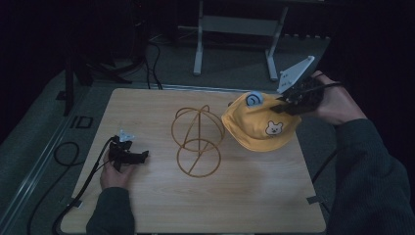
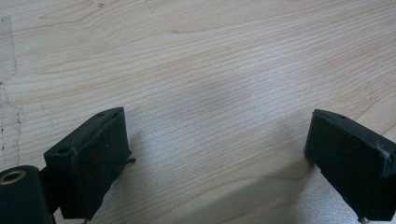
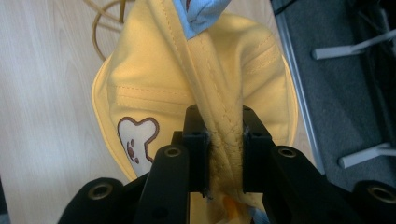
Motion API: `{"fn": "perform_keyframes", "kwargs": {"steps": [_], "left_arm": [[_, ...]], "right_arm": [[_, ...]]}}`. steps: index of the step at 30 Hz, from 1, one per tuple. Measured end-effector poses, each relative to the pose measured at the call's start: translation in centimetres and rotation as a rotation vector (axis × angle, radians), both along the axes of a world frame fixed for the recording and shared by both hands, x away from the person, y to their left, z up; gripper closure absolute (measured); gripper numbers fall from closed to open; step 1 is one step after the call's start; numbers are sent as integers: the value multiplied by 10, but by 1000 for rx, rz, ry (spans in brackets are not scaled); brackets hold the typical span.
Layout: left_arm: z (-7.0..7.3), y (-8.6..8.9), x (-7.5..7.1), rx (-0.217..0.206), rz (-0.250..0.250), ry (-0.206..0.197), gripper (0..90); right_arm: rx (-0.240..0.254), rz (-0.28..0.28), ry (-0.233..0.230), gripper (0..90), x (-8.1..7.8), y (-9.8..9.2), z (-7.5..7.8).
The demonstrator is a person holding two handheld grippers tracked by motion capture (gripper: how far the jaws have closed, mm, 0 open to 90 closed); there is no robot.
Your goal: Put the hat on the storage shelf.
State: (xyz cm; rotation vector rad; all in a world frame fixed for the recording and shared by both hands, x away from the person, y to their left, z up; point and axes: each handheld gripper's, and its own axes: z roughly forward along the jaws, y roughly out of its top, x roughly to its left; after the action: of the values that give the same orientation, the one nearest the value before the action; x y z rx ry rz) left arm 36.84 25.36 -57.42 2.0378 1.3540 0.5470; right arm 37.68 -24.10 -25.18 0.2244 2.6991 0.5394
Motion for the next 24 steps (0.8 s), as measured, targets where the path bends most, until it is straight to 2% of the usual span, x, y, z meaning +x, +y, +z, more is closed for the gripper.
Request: {"fn": "perform_keyframes", "kwargs": {"steps": [11,18,20,24], "left_arm": [[0,0,0,0,0,0,62],[0,0,0,0,0,0,62],[0,0,0,0,0,0,62],[0,0,0,0,0,0,62]], "right_arm": [[1,37,-33,770,-4,21,15],[25,55,-44,769,-5,30,24],[35,63,-41,769,-5,34,25],[20,77,-46,769,-4,45,23]]}}
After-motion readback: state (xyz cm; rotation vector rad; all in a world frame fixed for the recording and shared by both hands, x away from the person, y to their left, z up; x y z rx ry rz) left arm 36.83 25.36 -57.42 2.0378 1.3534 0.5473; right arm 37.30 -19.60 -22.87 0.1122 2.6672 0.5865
